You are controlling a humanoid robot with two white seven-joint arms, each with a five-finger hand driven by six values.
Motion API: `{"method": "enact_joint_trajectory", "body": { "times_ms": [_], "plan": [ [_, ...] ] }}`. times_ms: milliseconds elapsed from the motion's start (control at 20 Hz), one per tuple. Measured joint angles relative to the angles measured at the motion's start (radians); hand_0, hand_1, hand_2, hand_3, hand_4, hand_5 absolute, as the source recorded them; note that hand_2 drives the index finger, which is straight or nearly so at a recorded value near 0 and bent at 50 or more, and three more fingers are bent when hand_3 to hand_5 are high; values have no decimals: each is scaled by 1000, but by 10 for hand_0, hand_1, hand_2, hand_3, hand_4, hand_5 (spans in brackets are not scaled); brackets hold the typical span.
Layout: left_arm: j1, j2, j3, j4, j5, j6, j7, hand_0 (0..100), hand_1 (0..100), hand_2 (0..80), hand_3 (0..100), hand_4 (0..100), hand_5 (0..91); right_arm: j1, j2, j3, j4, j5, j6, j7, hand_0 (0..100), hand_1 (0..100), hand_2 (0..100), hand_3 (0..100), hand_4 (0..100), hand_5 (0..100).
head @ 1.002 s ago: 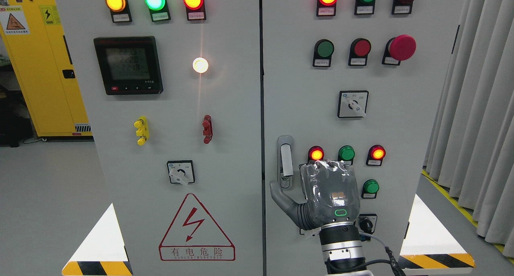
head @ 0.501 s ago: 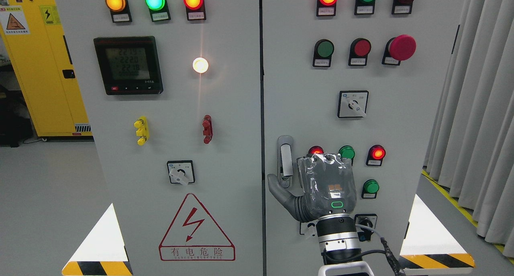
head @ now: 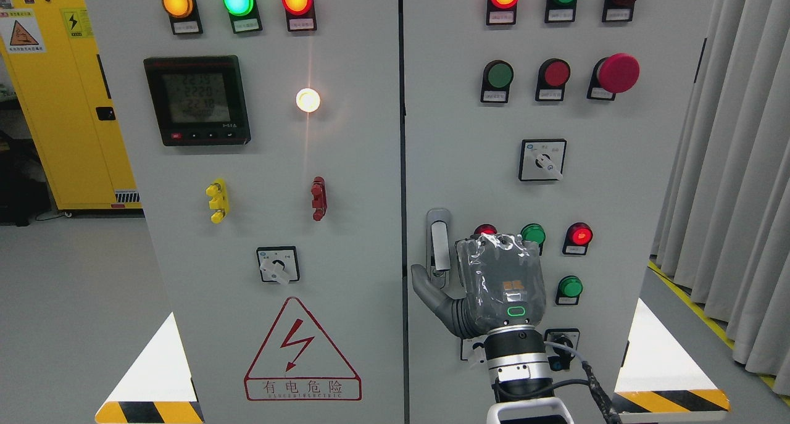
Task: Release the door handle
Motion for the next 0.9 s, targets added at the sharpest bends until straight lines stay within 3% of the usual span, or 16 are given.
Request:
{"method": "enact_joint_trajectory", "body": {
  "times_ms": [902],
  "plan": [
    [0,0,0,0,0,0,0,120,556,0,0,0,0,-2,0,-2,7,0,14,1,322,231,1000,1000,1000,1000]
  ]
}}
